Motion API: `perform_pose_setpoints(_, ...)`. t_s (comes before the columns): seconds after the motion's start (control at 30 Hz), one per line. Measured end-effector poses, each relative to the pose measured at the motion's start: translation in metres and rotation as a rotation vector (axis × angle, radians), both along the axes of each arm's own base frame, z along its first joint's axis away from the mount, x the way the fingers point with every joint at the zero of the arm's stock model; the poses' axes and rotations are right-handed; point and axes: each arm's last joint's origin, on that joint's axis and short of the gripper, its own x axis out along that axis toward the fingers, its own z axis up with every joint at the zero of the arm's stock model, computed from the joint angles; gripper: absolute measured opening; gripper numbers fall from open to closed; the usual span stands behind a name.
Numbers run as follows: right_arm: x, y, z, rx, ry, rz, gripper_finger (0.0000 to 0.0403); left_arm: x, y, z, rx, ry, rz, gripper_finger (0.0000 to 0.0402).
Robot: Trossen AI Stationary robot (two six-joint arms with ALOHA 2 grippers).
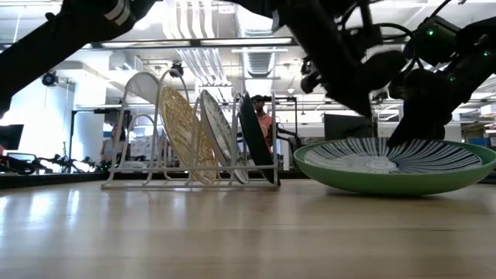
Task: Sort dishes
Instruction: Put the blue plate in the dish rack
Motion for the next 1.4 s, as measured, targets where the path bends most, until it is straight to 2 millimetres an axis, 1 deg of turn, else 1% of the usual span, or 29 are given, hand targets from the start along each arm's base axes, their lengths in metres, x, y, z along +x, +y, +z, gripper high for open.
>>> perform_pose_setpoints(0.17, 0.001, 0.002, 0.0, -0.001, -0.002, 0.014, 0.0, -0.002, 0.03, -0.001, 0.025, 0.014, 0.072, 0.0)
perform_pose_setpoints(0.27, 0.001, 0.003, 0.0, 0.0, -0.005, 0.025, 0.0, -0.003, 0.043, -0.001, 0.029, 0.022, 0.084, 0.0)
perform_pose_setpoints(0.33, 0.001, 0.003, 0.001, 0.001, -0.006, 0.029, 0.0, -0.003, 0.051, -0.003, -0.023, 0.028, 0.05, 0.0)
perform_pose_setpoints(0.4, 0.001, 0.003, 0.001, 0.002, -0.006, 0.03, 0.0, -0.003, 0.057, -0.006, -0.097, 0.034, -0.026, 0.0)
perform_pose_setpoints(0.47, 0.001, 0.003, 0.0, 0.001, -0.007, 0.031, 0.0, -0.004, 0.061, -0.008, -0.13, 0.044, -0.054, 0.0)
perform_pose_setpoints(0.53, 0.001, 0.003, 0.0, 0.001, -0.007, 0.032, 0.0, -0.004, 0.063, -0.012, -0.125, 0.057, -0.045, 0.0)
perform_pose_setpoints(0.7, 0.002, 0.003, 0.001, -0.006, -0.014, 0.04, 0.0, -0.005, 0.067, -0.013, -0.122, 0.068, -0.038, 0.0)
perform_pose_setpoints(0.93, 0.003, 0.003, 0.002, -0.023, -0.029, 0.058, 0.0, -0.004, 0.073, -0.027, -0.131, 0.101, -0.022, 0.0)
perform_pose_setpoints(1.17, 0.003, 0.003, 0.002, -0.026, -0.023, 0.065, 0.0, -0.004, 0.074, -0.04, -0.146, 0.132, -0.005, 0.0)
perform_pose_setpoints(1.4, 0.003, 0.003, 0.002, -0.031, -0.026, 0.068, 0.0, -0.004, 0.075, -0.041, -0.156, 0.139, 0.006, 0.0)
